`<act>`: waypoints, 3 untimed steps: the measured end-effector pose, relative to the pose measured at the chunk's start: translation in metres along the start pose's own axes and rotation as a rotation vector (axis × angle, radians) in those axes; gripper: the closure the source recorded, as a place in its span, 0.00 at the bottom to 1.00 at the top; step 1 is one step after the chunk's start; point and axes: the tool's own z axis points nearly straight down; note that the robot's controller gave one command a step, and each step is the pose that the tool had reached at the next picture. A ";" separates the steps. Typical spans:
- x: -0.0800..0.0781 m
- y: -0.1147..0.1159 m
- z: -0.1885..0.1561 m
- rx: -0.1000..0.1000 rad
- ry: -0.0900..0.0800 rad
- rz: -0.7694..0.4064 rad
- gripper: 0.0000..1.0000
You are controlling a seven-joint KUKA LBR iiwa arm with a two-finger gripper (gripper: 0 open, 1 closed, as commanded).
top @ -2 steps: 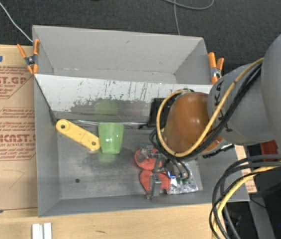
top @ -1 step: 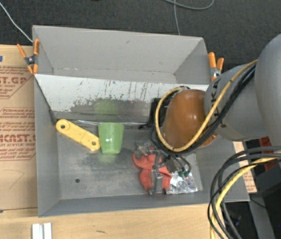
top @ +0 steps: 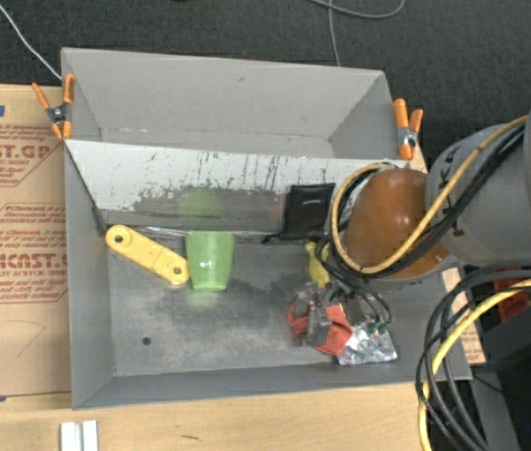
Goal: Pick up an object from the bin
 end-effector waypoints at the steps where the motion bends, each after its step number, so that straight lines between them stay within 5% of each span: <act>1: 0.000 0.000 0.000 0.000 0.000 0.000 1.00; 2: 0.007 0.003 -0.070 0.001 -0.006 -0.022 1.00; 3: -0.008 -0.010 0.002 -0.001 0.000 -0.069 1.00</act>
Offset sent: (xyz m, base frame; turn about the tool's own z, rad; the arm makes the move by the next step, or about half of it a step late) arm -0.0084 0.0013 0.0666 -0.0222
